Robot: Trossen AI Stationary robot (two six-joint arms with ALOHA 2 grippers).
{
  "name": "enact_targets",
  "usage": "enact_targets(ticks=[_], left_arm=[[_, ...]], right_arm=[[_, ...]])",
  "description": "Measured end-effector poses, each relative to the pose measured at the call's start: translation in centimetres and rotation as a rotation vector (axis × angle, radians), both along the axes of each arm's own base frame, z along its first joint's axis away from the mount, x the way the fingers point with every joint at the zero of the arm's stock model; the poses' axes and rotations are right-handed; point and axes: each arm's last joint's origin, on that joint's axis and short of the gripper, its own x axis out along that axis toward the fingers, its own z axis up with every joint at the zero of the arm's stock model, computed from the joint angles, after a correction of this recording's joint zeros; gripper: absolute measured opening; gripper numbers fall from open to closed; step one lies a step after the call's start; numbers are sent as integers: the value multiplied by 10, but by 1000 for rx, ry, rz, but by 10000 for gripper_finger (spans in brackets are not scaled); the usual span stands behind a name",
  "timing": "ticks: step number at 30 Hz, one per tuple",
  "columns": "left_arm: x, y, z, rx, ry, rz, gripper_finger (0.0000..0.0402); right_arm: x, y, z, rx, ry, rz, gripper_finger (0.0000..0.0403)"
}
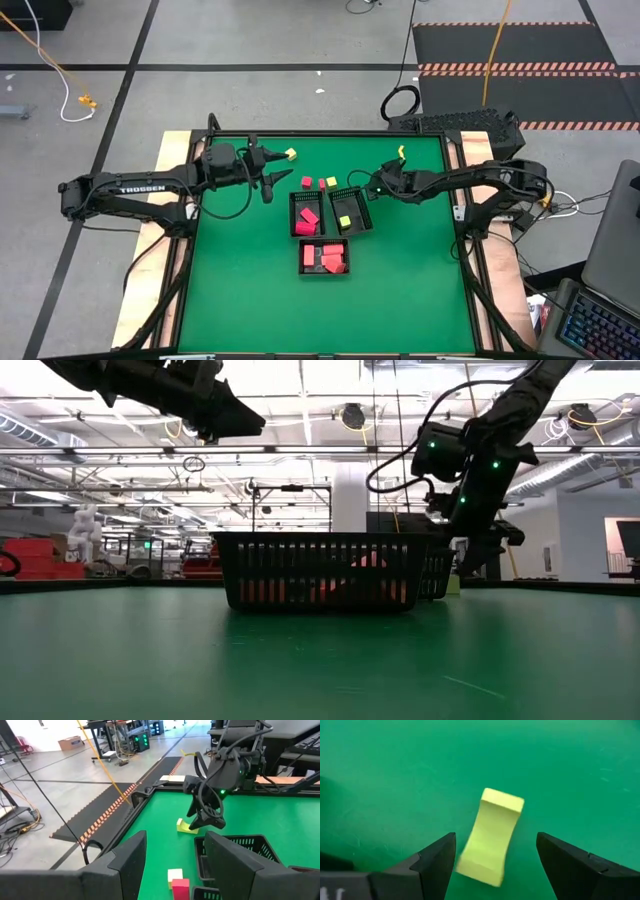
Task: Sort & place blocks by color
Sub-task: Put the green block into the top right black bin
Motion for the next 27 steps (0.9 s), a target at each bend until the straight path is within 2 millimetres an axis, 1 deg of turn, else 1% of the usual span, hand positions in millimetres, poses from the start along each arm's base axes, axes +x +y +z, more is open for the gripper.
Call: enact_targets(ticks=[8,19,23,27], left_arm=[[0,0,0,11,2,-1,205],[0,0,0,11,2,-1,205],[0,0,0,11,3,-1,205],[0,0,0,10,3,-1,205]], right_arm=[[2,3,-3,2,-3,3,270],[-2,4,-5,22,46,-2,268],[-2,5,-5,39,41,5,248],[-2,5,-5,39,41,5,208]])
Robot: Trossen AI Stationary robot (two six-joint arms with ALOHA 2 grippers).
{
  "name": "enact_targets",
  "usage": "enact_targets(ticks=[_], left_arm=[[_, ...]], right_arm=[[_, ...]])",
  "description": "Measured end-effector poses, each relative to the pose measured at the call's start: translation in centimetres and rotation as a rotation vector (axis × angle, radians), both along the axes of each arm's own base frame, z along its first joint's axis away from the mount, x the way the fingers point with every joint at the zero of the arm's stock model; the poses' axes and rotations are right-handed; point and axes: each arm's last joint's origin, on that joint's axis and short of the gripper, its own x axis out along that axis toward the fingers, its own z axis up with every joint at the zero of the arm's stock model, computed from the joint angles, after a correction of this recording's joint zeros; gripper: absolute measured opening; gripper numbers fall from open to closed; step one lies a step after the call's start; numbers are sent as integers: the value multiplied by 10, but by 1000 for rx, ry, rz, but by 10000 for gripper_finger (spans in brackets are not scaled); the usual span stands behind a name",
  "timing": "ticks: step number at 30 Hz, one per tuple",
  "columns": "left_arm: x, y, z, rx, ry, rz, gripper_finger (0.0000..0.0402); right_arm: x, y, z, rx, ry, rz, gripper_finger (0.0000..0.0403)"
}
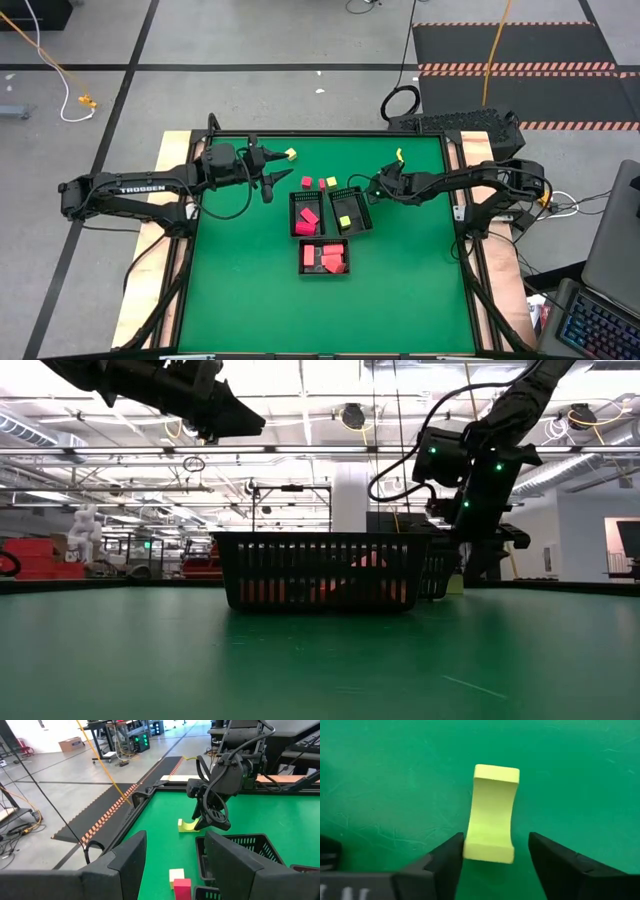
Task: Sort & place blocks by color
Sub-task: Put the green block into the top right black bin
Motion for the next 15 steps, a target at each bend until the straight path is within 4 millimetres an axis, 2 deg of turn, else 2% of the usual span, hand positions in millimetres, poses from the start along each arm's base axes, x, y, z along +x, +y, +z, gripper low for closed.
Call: enact_targets(ticks=[7,15], left_arm=[[0,0,0,0,0,0,205],[0,0,0,0,0,0,205]], right_arm=[[0,0,0,0,0,2,126],[0,0,0,-4,17,28,135]])
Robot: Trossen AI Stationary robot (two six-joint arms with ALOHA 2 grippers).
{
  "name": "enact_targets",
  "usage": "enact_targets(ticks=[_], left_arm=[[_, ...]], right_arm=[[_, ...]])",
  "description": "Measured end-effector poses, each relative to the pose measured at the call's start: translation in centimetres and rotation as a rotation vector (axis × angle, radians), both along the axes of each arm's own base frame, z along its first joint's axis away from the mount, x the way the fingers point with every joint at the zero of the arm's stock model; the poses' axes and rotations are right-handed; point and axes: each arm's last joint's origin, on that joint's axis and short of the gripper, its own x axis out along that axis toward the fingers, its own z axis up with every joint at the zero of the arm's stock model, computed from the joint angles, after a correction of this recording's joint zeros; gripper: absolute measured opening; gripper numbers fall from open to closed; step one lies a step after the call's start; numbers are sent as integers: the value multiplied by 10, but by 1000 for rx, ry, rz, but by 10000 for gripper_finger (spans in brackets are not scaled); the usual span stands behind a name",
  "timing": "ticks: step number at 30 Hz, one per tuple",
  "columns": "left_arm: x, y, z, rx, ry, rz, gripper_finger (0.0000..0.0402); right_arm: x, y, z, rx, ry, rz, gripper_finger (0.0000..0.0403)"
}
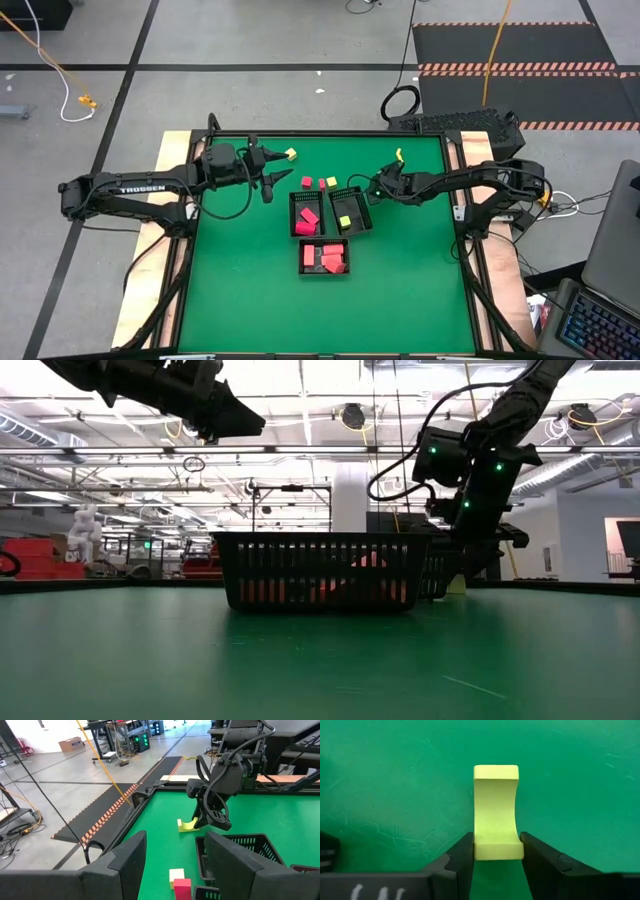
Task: Sort & place blocks by color
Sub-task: Put the green block into the top right black bin
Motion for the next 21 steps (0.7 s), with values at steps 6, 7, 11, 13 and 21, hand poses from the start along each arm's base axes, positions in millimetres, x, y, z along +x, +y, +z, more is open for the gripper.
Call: enact_targets(ticks=[6,7,11,13,21], left_arm=[[0,0,0,7,3,-1,205],[0,0,0,7,3,-1,205],[0,0,0,8,3,-2,205],[0,0,0,8,3,-2,205],[0,0,0,-15,-4,5,205]], right_arm=[[0,0,13,-30,-47,45,135],[0,0,18,-42,-68,60,128],[2,6,45,-112,-196,156,125],[4,12,58,-127,-275,219,125],[15,45,91,-90,-555,496,134]])
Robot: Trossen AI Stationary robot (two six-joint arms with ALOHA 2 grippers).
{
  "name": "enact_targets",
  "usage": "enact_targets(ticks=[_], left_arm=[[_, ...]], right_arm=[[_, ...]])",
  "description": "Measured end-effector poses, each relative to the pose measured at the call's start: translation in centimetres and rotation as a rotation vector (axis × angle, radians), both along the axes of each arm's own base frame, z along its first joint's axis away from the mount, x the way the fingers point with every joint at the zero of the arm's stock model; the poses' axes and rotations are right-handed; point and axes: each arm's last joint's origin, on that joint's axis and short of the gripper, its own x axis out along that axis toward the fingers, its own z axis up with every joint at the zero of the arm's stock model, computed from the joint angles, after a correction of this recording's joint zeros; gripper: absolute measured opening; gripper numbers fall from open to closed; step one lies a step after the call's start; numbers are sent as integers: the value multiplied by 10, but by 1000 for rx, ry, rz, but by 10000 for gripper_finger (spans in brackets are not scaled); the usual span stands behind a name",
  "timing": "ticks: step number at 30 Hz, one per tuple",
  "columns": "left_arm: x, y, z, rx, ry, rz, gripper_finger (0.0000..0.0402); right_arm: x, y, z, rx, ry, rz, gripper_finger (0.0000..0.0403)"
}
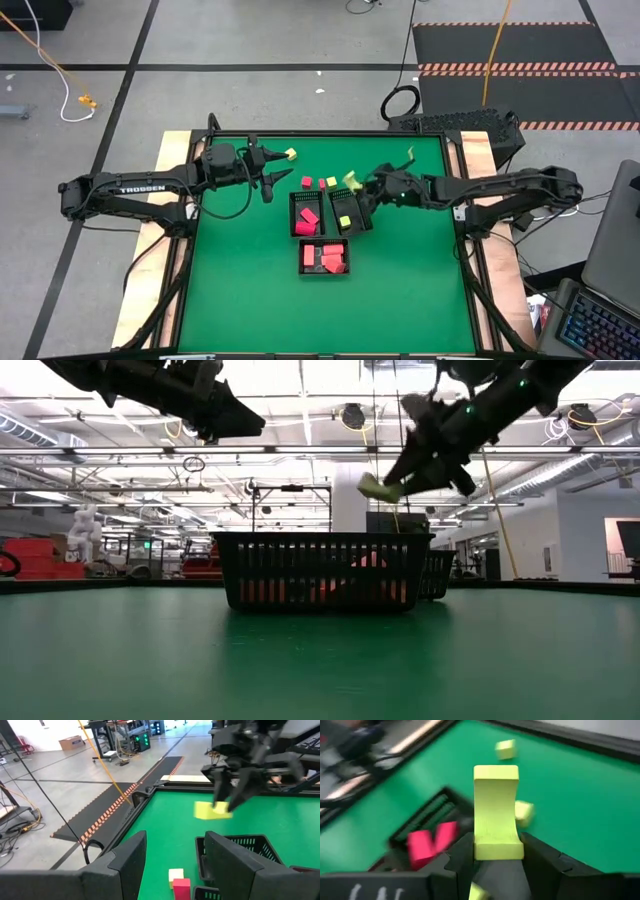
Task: Sort & place blocks by color
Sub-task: Put the green block into the top right black bin
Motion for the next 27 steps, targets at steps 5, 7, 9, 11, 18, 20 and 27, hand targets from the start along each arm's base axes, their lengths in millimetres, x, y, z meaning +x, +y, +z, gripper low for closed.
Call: enact_targets(ticks=[5,7,9,11,18,20,27], left_arm=[[0,1,0,-7,-4,5,205],[0,1,0,-7,-5,5,205],[0,1,0,-7,-5,4,205],[0,1,0,-7,-5,5,205],[0,2,0,-3,-5,8,205],[-1,2,0,-3,-5,9,205],[0,2,2,2,-22,8,205]], right_arm=[[2,13,-10,47,62,33,129],[2,16,-16,71,97,51,139],[1,16,-19,74,128,52,153],[2,16,-20,75,129,48,169],[2,15,-18,12,132,57,198],[4,13,-15,-58,118,37,203],[15,-12,10,-238,-28,52,209]])
